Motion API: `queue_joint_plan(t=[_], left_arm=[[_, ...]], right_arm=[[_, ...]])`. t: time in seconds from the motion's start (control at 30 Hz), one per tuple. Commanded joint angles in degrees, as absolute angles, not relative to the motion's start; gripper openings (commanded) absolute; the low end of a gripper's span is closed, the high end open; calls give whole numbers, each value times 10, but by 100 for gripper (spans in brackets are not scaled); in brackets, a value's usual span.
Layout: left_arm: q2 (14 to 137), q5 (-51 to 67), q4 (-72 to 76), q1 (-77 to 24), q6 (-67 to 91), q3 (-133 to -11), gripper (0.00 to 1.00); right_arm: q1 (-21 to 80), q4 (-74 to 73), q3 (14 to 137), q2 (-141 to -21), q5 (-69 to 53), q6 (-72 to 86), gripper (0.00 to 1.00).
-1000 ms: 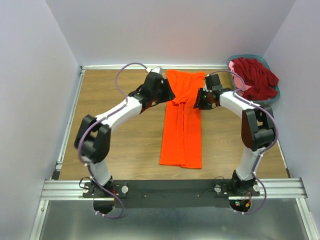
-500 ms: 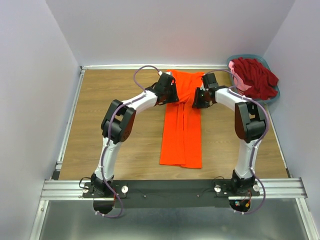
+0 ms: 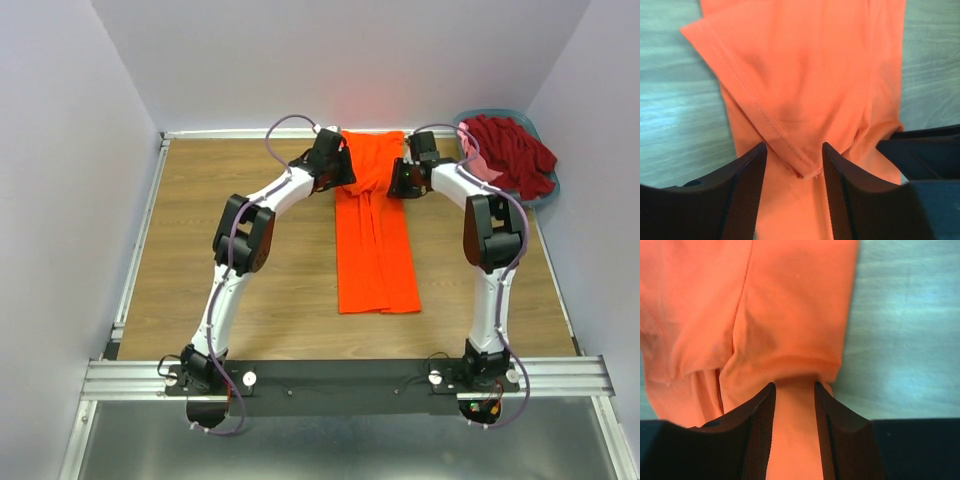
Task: Fold and stack the t-shirts
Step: Fold the tshirt
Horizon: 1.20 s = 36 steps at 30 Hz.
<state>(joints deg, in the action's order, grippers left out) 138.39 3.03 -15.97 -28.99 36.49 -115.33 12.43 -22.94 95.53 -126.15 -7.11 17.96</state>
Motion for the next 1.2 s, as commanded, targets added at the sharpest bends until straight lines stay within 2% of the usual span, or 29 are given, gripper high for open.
queue_joint_plan(t=[0.0, 0.03, 0.17, 0.23, 0.4, 0.47, 0.63, 0.77, 1.17], left_arm=[[1331, 8, -168, -287, 340, -1127, 61], [1284, 9, -163, -287, 340, -1080, 67], [1140, -14, -179, -307, 361, -928, 75], [1053, -25, -199, -329, 383, -826, 82], [932, -49, -257, -436, 407, -693, 82], [917, -49, -272, -491, 436, -651, 80], [928, -26, -273, -557, 475, -601, 69], [949, -22, -269, -569, 485, -592, 66], [983, -16, -258, -570, 496, -577, 60]], right_arm=[[120, -265, 920, -1184, -71, 192, 46], [120, -272, 873, -1163, -74, 198, 47], [122, -307, 745, -1029, -67, 228, 51], [127, -317, 666, -945, -69, 235, 63], [164, -405, 549, -814, -21, 257, 67], [170, -417, 510, -745, -20, 278, 66], [170, -427, 417, -675, -40, 330, 54], [171, -425, 377, -661, -62, 343, 53], [186, -409, 368, -704, -75, 359, 53]])
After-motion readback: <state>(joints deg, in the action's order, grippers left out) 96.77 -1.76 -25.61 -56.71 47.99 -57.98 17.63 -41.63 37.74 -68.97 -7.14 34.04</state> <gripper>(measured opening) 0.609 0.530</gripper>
